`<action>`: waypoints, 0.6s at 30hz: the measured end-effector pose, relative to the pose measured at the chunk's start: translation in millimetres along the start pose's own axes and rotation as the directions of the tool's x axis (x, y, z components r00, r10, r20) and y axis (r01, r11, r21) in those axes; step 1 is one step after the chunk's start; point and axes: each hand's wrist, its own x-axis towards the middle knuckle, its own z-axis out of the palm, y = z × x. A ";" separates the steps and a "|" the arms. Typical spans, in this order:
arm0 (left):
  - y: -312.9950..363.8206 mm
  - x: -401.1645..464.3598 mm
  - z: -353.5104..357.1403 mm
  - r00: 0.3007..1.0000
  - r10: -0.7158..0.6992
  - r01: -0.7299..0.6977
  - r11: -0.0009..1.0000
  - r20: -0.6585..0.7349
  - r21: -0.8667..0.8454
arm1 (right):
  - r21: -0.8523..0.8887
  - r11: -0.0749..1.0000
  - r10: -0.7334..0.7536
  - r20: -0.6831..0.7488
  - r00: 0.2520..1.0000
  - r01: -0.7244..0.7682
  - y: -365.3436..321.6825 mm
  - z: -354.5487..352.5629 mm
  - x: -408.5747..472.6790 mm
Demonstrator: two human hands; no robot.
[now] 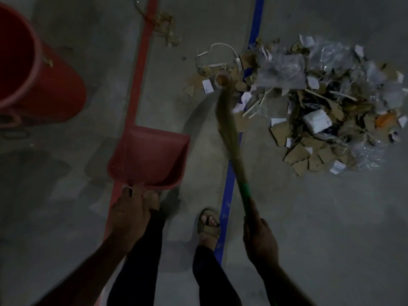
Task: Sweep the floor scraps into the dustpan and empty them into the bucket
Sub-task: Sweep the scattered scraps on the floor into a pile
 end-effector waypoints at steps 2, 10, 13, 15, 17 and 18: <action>-13.9 8.7 -10.6 0.999 -0.020 0.020 1.000 0.028 0.005 | -0.026 1.000 0.011 0.087 0.996 -0.008 -33.1 7.6 4.3; -64.8 56.6 -69.0 0.999 -0.012 0.010 0.998 0.038 0.069 | -0.199 0.966 -0.104 0.281 0.954 0.164 -158.0 17.4 59.2; -89.1 76.0 -82.4 0.999 0.037 -0.039 0.993 0.014 0.112 | -0.195 0.974 -0.056 0.300 0.952 0.118 -201.3 17.3 90.7; -98.0 90.3 -83.9 0.996 0.090 -0.087 0.986 -0.012 0.144 | -0.221 0.963 -0.077 0.320 0.944 0.153 -220.2 24.6 113.4; -100.6 102.2 -85.0 0.996 0.076 -0.082 0.985 0.045 0.150 | -0.272 0.949 -0.055 0.361 0.931 0.161 -235.2 28.3 129.5; -100.9 109.5 -81.8 0.998 0.033 -0.040 0.989 0.051 0.144 | -0.290 0.941 -0.050 0.387 0.921 0.173 -237.1 29.0 137.4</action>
